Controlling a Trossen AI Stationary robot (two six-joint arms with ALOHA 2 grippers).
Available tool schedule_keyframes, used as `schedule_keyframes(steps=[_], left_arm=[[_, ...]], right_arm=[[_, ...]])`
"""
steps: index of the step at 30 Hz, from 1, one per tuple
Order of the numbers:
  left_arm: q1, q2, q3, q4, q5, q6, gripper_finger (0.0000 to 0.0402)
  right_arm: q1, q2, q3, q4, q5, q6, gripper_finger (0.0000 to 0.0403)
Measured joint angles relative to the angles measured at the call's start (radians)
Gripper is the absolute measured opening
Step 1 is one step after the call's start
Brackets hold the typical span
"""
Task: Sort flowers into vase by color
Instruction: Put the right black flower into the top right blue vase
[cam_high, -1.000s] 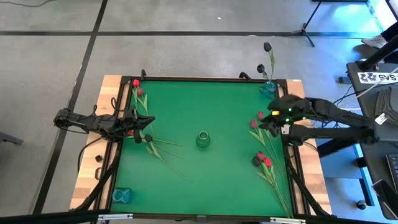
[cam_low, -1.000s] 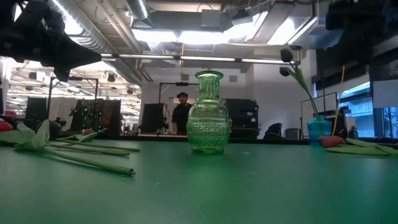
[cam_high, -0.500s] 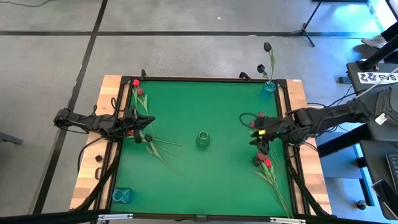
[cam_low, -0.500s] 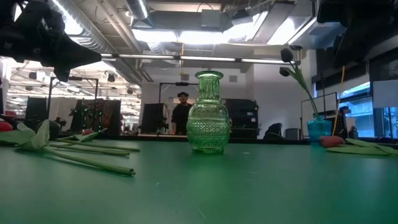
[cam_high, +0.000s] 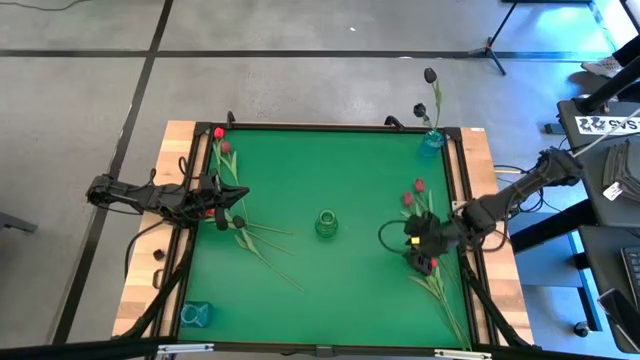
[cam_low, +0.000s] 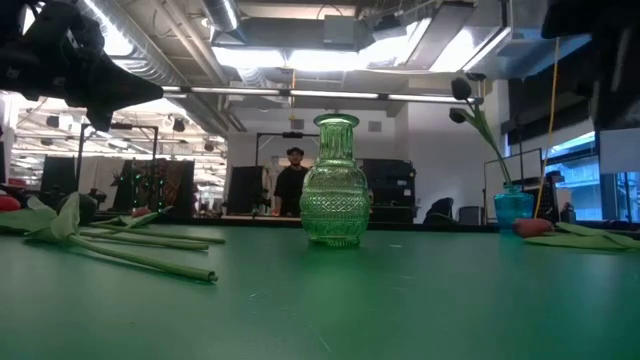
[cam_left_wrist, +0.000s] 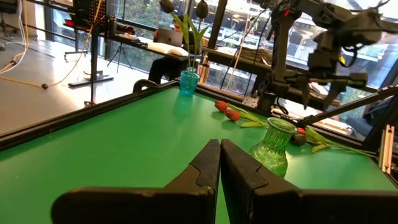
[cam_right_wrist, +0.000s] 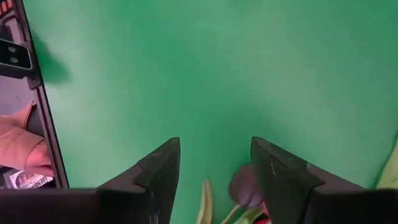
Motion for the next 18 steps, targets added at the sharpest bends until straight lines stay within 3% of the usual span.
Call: schedule_keyframes(steps=[6,18], left_arm=[[0.000,0.000,0.000,0.000,0.000,0.000,0.0011],[0.000,0.000,0.000,0.000,0.000,0.000,0.0011]], right_arm=[[0.104,0.066,0.000,0.107,0.051,0.134,0.0198],[0.217,0.230,0.000,0.230,0.052,0.435,0.0198]])
